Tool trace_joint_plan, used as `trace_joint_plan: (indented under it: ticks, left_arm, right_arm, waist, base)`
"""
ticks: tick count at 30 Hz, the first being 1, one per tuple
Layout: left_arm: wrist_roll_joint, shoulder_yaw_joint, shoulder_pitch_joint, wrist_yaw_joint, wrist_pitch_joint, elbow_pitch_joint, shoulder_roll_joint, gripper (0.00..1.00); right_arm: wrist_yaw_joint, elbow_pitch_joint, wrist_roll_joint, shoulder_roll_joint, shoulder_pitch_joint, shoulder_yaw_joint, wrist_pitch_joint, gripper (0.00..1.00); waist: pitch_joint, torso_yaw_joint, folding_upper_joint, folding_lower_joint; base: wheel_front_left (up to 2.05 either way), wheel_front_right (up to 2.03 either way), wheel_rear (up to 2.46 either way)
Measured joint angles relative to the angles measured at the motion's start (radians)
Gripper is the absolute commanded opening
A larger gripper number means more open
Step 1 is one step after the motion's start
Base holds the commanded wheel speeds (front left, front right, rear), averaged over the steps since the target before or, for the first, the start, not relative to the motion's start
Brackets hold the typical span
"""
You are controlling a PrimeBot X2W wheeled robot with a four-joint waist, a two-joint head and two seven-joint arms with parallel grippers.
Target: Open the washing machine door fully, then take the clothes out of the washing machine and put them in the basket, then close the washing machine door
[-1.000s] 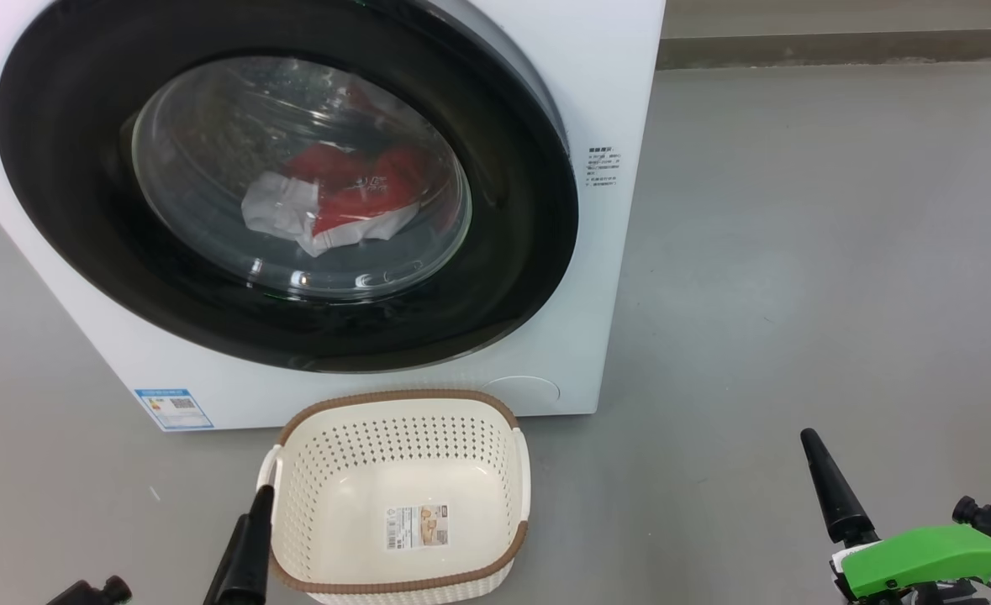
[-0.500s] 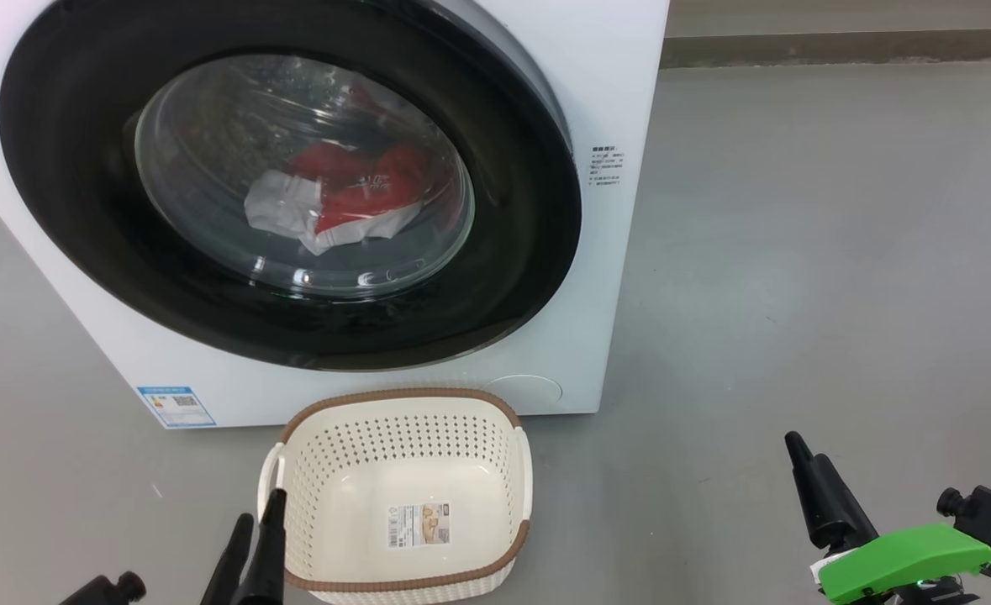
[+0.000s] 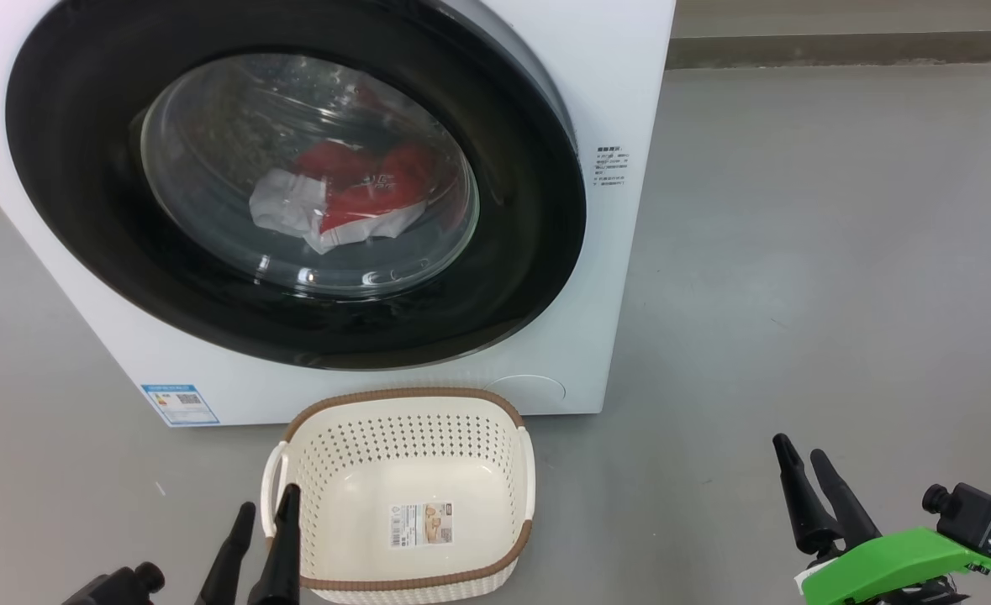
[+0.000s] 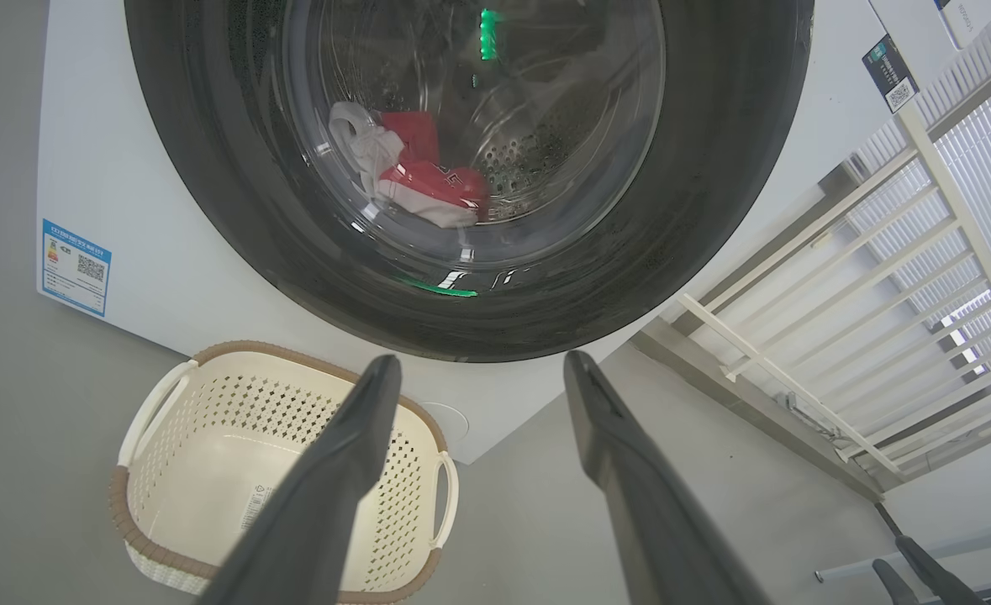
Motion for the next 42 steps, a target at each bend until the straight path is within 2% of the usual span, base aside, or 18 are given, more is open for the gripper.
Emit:
trace_joint_plan:
  ticks: [32,42]
  left_arm:
    - [0.373,-0.025,0.021,0.025,-0.089,-0.045,0.007,1.0]
    - [0.443,-0.025,0.026,0.025,-0.12,-0.045,0.008,1.0]
  right_arm:
    - [0.0,-0.026,-0.325,-0.012,0.022,0.024,-0.091,1.0]
    - [0.0,-0.043,-0.413,-0.013,0.039,0.012,-0.119,1.0]
  waist:
    - [0.007,-0.002,0.0,0.0]
    - [0.007,0.001,0.0001,0.0]
  base:
    - [0.0,0.0,0.0]
    - [0.0,0.0,0.0]
